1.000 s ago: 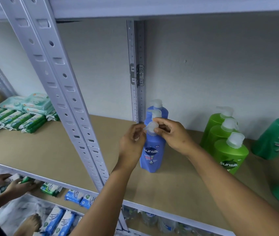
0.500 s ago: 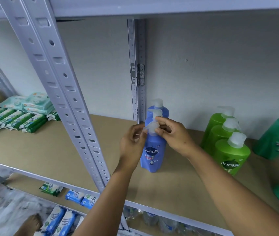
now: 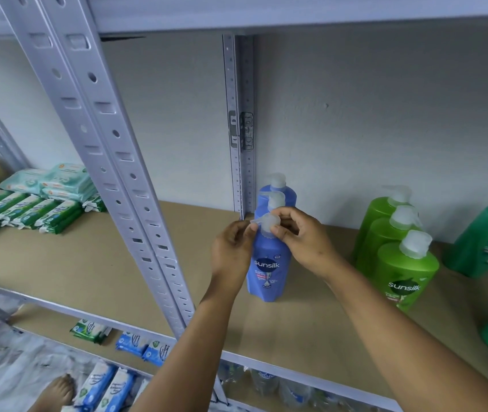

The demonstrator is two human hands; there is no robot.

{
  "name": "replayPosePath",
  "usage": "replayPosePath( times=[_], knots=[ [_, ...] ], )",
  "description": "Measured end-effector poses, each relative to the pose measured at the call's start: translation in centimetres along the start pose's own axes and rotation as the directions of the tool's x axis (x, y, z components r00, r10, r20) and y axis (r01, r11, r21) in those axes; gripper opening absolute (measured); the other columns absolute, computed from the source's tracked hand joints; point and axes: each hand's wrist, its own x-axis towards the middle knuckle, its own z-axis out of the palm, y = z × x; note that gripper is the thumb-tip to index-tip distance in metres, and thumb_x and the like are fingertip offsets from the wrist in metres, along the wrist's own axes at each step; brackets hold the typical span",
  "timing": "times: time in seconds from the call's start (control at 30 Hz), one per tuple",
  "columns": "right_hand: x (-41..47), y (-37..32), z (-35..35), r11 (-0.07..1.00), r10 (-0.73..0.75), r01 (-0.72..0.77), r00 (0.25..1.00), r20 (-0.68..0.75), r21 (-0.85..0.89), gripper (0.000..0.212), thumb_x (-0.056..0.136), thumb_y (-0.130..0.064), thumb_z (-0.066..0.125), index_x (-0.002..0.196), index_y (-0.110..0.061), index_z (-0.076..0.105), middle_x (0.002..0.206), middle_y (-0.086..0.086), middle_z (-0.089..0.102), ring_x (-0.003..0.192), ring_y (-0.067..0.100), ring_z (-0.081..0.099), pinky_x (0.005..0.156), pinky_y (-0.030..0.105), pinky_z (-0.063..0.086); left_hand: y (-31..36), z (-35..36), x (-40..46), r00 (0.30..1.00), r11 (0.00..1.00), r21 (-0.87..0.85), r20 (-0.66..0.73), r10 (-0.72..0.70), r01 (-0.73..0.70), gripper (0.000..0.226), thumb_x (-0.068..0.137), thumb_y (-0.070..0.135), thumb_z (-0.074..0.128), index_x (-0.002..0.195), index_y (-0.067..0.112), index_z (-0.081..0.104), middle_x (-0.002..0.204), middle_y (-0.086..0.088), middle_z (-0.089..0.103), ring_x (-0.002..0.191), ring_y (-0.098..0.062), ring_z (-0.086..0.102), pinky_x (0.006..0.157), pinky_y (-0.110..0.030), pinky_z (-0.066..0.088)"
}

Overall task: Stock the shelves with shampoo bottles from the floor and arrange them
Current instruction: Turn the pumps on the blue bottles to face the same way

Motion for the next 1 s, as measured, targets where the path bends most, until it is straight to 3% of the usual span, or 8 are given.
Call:
replayPosePath(
  times=[0.13,0.23,0.37,0.47,0.63,0.87,1.0],
  knots=[
    [0.07,0.06,-0.13,1.0,0.002,-0.001,1.0,0.015,-0.02,0.025,0.091,-0.021,0.063,0.115,-0.027,0.06,0.106,-0.011,0.067,0.102,0.004,0.063,0.086,0.015,0.049,0.63,-0.26,-0.03,1.0,0.991,-0.132,0.02,0.002,0.001,0.01,0.091,0.007,0.06,0.099,0.012,0.064,0.09,0.001,0.072,0.081,-0.006,0.067,0.07,-0.017,0.05],
    [0.06,0.1,-0.06,1.0,-0.001,0.001,1.0,0.014,-0.008,0.019,0.091,-0.02,0.062,0.107,-0.03,0.059,0.103,-0.014,0.067,0.099,0.004,0.063,0.082,0.01,0.047,0.29,-0.13,0.12,1.0,0.998,-0.056,0.02,0.017,-0.016,0.013,0.09,0.01,0.061,0.091,0.022,0.066,0.085,0.009,0.071,0.081,-0.009,0.066,0.075,-0.027,0.052],
    [0.05,0.05,0.21,1.0,0.004,-0.004,1.0,-0.004,-0.022,0.019,0.091,-0.017,0.062,0.099,-0.034,0.057,0.098,-0.018,0.066,0.095,-0.001,0.063,0.079,0.009,0.047,-0.1,0.03,0.39,1.0,1.0,-0.002,0.001,0.028,-0.028,0.01,0.089,0.017,0.06,0.091,0.025,0.066,0.086,0.008,0.072,0.085,-0.017,0.068,0.078,-0.039,0.054],
    [0.11,0.1,0.16,1.0,0.002,-0.002,1.0,-0.001,-0.023,0.02,0.091,-0.019,0.063,0.099,-0.035,0.057,0.098,-0.02,0.066,0.095,-0.002,0.063,0.079,0.009,0.047,0.15,0.04,0.42,1.0,0.999,-0.029,0.006,0.023,-0.023,0.012,0.09,0.01,0.059,0.094,0.02,0.065,0.088,0.006,0.072,0.084,-0.014,0.067,0.077,-0.033,0.053],
    [0.18,0.46,-0.04,0.999,0.007,-0.006,1.0,0.005,-0.052,0.034,0.09,-0.02,0.064,0.124,-0.021,0.059,0.111,-0.009,0.065,0.103,0.004,0.061,0.089,0.015,0.046,0.35,-0.31,0.3,0.999,0.999,-0.026,0.011,0.032,-0.032,0.016,0.091,0.004,0.054,0.096,0.015,0.065,0.089,0.009,0.069,0.081,-0.003,0.064,0.072,-0.018,0.048],
    [0.22,0.74,0.44,1.0,0.005,-0.005,1.0,-0.009,-0.025,0.018,0.092,-0.016,0.061,0.105,-0.028,0.059,0.102,-0.013,0.067,0.098,0.003,0.063,0.086,0.016,0.048,-0.24,0.03,0.68,0.999,0.999,0.035,-0.014,0.036,-0.036,0.014,0.093,0.011,0.055,0.091,0.02,0.066,0.085,0.009,0.07,0.081,-0.01,0.064,0.077,-0.033,0.051],
    [0.18,0.86,0.6,1.0,0.002,-0.002,1.0,-0.03,-0.009,0.018,0.091,-0.016,0.062,0.102,-0.03,0.059,0.1,-0.014,0.067,0.096,0.001,0.064,0.086,0.018,0.049,-0.27,0.12,0.8,0.999,0.998,0.055,-0.033,0.032,-0.03,0.017,0.093,0.011,0.055,0.091,0.025,0.065,0.083,0.01,0.071,0.083,-0.011,0.066,0.078,-0.034,0.051]
  ],
)
